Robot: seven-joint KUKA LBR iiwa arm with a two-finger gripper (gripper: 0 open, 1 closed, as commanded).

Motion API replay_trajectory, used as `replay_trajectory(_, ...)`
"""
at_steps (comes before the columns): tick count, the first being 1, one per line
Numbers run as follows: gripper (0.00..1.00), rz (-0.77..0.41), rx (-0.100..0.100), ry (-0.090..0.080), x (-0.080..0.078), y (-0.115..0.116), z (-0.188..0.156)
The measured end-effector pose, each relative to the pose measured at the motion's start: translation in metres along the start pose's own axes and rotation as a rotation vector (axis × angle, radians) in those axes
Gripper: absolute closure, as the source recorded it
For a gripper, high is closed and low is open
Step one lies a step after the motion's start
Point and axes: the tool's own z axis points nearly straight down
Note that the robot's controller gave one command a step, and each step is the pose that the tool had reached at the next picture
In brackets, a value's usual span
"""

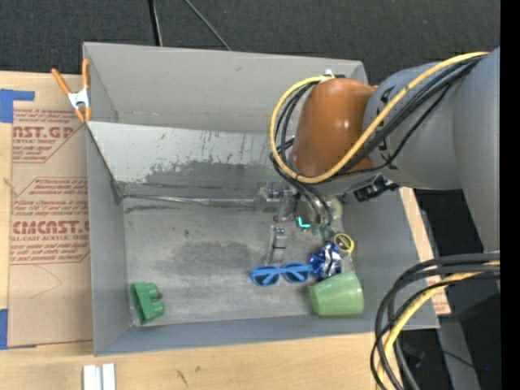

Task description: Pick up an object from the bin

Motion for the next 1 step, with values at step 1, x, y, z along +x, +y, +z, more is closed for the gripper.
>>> replay_trajectory(1,0.0,-0.095,0.0,-0.007,0.0826,-0.056,0.0662)
